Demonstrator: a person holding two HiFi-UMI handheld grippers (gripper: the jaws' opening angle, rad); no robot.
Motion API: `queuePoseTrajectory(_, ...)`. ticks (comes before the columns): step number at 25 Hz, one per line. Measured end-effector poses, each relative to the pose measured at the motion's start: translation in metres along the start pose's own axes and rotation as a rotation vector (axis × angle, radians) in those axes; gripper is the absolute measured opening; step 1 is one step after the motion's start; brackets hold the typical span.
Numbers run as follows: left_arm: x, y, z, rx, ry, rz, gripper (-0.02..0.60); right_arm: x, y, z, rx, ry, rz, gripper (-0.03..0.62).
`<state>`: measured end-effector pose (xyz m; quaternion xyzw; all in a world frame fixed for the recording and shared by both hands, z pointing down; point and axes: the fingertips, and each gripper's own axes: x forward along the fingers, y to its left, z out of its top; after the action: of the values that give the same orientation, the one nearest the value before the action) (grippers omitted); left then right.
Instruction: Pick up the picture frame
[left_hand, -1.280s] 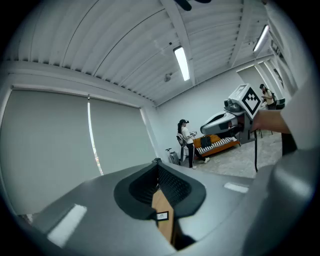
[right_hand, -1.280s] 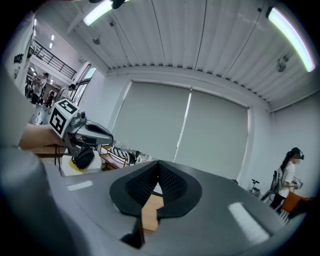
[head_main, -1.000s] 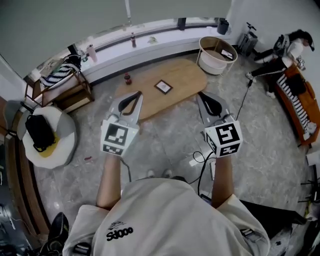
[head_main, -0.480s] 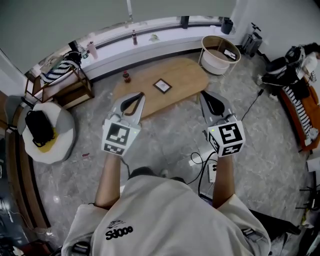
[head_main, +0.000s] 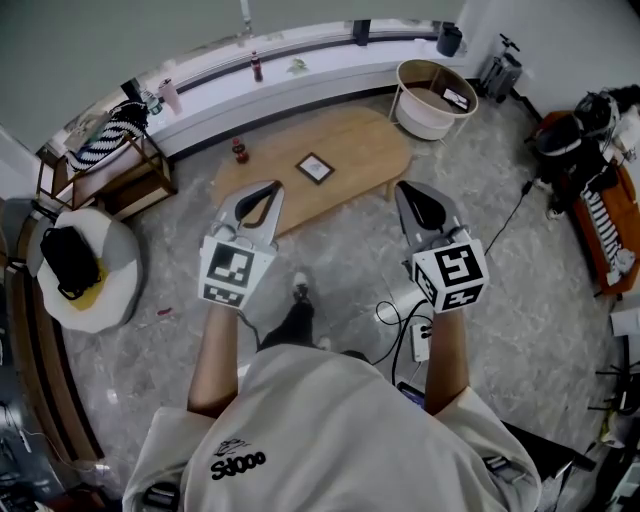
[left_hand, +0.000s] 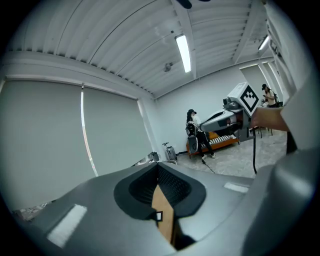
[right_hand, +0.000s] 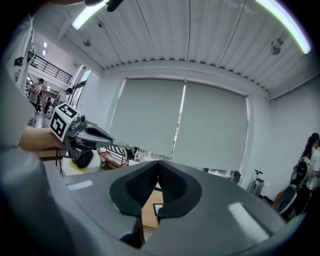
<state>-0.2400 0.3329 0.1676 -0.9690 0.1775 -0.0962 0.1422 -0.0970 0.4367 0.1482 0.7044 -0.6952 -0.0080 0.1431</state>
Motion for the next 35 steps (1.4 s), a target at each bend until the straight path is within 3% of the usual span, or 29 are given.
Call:
queuePoseTrajectory(6,0.062,0.030,-0.012,-0.001,-0.010,-0.013,0.012,0.053,-0.039,-0.010,-0.002,0.014,-0.016,0.003)
queuePoseTrajectory(21,0.176,0.156,-0.020,-0.006,-0.030,0.002,0.012,0.209,-0.104,0.023,-0.011,0.004,-0.008,0.003)
queuePoseTrajectory(35,0.242,0.204,-0.042,-0.025,-0.030,-0.044,0.012,0.289,-0.134,0.024,-0.018,0.040,-0.016,0.003)
